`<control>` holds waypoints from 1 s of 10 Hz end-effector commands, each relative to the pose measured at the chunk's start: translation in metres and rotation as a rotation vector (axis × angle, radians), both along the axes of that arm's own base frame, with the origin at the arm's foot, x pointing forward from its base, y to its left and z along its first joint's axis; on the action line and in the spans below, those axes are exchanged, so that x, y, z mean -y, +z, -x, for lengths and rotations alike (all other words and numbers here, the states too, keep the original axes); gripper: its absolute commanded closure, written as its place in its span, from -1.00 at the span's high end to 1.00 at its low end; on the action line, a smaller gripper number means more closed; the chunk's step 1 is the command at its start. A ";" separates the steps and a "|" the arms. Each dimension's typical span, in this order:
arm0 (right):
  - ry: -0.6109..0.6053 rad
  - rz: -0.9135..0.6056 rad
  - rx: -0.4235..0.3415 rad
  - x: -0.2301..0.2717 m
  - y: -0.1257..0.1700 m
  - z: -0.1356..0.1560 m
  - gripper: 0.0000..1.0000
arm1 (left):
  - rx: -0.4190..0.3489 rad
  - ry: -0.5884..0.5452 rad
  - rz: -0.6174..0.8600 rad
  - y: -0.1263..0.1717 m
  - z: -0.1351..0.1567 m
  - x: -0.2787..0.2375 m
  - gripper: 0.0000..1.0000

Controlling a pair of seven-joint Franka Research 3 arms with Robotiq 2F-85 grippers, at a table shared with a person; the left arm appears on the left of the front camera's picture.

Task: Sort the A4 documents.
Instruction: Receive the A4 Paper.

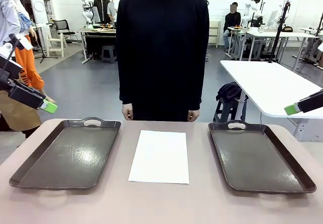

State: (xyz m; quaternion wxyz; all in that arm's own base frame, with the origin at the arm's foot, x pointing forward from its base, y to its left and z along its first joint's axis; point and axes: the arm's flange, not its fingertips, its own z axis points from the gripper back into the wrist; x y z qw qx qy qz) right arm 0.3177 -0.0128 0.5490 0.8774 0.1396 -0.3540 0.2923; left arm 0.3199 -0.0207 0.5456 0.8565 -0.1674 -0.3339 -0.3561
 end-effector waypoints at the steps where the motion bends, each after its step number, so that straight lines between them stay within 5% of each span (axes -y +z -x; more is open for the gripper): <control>1: -0.006 -0.004 0.001 0.000 0.001 0.000 1.00 | 0.002 -0.005 0.003 0.001 0.000 0.001 1.00; 10: -0.006 -0.004 0.001 0.000 0.001 0.000 1.00 | 0.002 -0.005 0.003 0.001 0.000 0.001 1.00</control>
